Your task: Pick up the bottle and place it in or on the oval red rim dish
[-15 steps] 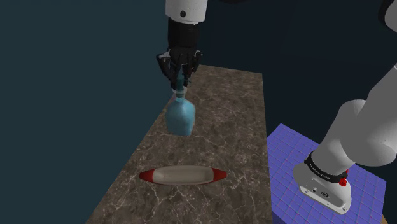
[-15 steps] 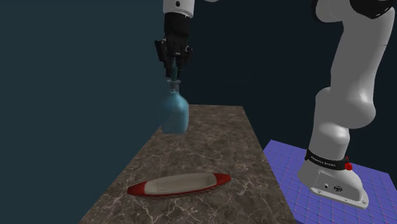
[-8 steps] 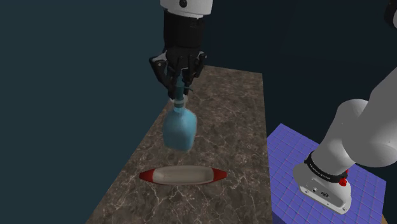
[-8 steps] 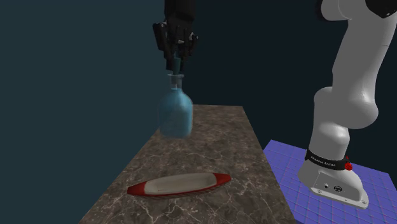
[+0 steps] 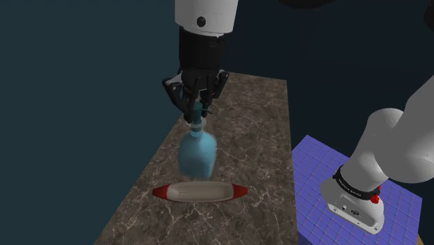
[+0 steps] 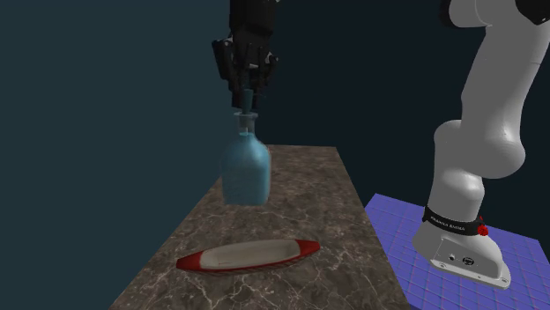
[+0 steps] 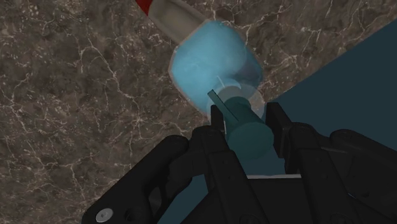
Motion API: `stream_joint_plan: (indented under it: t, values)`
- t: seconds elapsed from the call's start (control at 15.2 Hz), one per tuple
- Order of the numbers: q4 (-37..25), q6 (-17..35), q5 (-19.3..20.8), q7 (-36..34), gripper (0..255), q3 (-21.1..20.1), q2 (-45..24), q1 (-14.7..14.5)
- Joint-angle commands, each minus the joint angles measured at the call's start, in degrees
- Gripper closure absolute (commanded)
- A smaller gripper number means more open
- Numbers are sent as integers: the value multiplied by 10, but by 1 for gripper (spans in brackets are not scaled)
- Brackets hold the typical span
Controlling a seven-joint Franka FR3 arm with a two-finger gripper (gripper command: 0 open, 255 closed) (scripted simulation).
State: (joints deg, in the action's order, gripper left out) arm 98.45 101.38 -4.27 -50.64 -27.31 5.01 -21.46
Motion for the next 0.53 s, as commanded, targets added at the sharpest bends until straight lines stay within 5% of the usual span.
stream_joint_plan:
  t: [0.0,0.46]
  values:
    - [18,16,-1,0,255,0,2,-1]
    - [77,71,-5,4,255,-1,7,-1]
